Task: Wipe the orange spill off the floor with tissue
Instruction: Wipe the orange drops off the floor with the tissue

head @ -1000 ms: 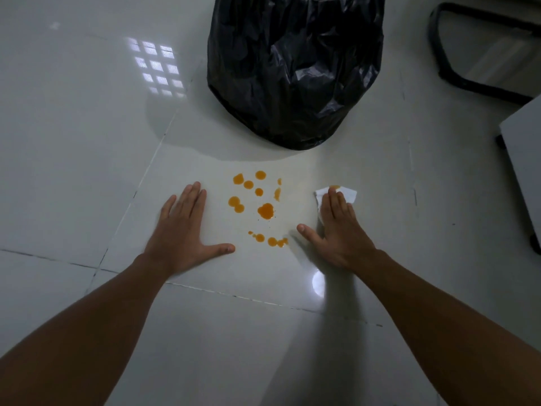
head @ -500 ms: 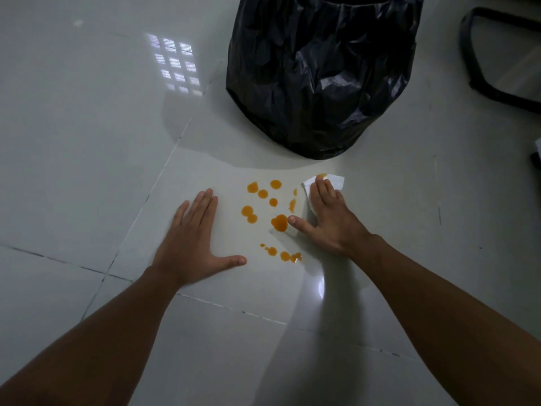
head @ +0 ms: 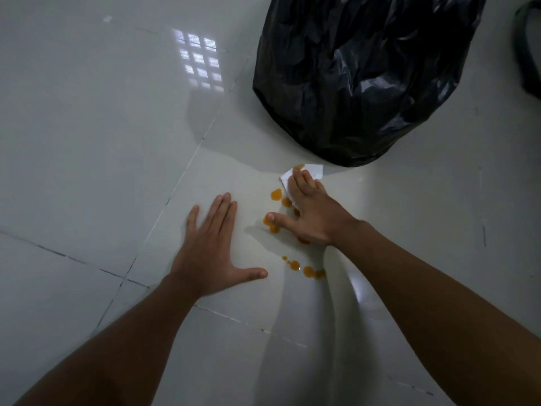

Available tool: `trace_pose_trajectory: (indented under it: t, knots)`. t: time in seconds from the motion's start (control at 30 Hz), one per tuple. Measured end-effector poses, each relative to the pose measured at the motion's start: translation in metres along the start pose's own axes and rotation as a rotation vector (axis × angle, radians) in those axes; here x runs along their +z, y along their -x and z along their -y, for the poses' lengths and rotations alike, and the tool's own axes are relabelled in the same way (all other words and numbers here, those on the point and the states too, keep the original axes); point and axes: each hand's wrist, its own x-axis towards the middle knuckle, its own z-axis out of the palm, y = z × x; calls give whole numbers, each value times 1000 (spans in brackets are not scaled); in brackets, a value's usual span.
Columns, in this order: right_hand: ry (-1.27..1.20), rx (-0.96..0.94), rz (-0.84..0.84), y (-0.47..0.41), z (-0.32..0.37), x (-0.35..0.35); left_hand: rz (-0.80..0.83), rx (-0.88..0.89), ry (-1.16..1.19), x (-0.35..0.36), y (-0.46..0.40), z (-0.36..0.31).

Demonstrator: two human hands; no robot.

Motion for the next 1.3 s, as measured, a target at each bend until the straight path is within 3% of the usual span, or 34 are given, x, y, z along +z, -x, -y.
trace_pose_trajectory:
  t: [0.33,0.73,1.3]
  knots:
    - [34,-64,9,-15,30,3,-26,17,36,-1,0,1]
    - [55,-208,9,19,52,22,65,30,-1,-5,0,2]
    - [144,-287,-28,109,24,55,59,12,42,-3,1,1]
